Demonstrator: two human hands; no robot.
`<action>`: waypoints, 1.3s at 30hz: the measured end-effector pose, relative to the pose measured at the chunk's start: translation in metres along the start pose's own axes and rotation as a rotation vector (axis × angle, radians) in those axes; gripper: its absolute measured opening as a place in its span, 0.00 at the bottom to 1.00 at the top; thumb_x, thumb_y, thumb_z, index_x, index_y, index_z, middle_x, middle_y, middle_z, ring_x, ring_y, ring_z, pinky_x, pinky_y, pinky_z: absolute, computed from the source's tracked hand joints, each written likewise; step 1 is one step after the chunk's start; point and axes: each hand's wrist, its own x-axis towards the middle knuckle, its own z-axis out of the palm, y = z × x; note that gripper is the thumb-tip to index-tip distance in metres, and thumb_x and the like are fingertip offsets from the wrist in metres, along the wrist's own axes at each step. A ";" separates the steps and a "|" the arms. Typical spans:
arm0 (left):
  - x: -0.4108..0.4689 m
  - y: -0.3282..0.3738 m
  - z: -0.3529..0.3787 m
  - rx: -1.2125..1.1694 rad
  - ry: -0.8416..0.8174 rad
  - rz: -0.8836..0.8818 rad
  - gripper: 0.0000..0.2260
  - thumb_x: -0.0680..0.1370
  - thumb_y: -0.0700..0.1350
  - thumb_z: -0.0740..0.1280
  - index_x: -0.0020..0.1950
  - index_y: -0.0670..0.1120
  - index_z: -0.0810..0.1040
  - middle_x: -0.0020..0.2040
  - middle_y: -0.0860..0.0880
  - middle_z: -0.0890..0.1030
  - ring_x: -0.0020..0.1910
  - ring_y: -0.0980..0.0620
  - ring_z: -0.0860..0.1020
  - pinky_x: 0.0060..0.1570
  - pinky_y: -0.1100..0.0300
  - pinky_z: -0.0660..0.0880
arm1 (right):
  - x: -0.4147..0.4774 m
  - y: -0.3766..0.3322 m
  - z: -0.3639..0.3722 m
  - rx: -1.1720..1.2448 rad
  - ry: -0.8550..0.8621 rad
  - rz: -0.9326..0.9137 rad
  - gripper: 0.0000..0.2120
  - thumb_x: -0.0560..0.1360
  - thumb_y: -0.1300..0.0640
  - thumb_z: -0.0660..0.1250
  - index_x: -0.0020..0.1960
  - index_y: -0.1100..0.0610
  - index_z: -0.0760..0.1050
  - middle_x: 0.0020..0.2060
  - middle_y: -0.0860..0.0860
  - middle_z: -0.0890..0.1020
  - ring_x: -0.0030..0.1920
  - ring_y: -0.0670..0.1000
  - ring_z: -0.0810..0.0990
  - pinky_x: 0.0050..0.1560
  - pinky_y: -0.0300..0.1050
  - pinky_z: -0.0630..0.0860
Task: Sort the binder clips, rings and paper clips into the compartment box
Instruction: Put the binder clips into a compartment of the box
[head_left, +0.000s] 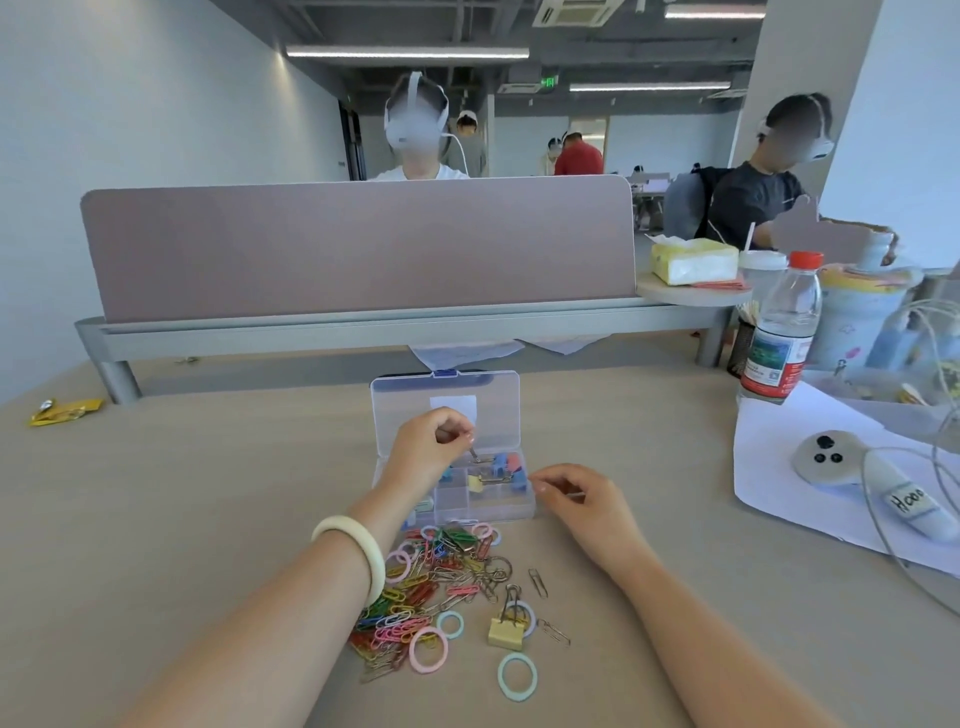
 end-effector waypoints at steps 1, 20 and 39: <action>0.001 -0.002 0.001 0.008 -0.021 0.000 0.03 0.72 0.39 0.69 0.44 0.45 0.79 0.41 0.50 0.80 0.40 0.56 0.77 0.39 0.74 0.73 | 0.000 0.000 0.000 0.004 -0.003 -0.002 0.11 0.74 0.59 0.66 0.39 0.43 0.77 0.41 0.40 0.81 0.40 0.33 0.76 0.41 0.23 0.69; -0.010 -0.012 -0.010 0.554 -0.189 0.184 0.09 0.75 0.44 0.65 0.52 0.45 0.82 0.53 0.48 0.83 0.55 0.47 0.72 0.57 0.57 0.67 | -0.001 0.000 0.000 -0.013 -0.041 0.027 0.08 0.74 0.59 0.66 0.41 0.46 0.78 0.42 0.43 0.81 0.41 0.38 0.77 0.41 0.23 0.69; -0.092 -0.004 -0.060 0.447 -0.006 0.140 0.08 0.75 0.43 0.65 0.52 0.48 0.82 0.54 0.49 0.82 0.54 0.51 0.73 0.54 0.58 0.67 | -0.031 -0.061 -0.003 -0.459 -0.981 -0.155 0.19 0.67 0.61 0.74 0.56 0.51 0.79 0.42 0.41 0.69 0.49 0.50 0.73 0.54 0.39 0.72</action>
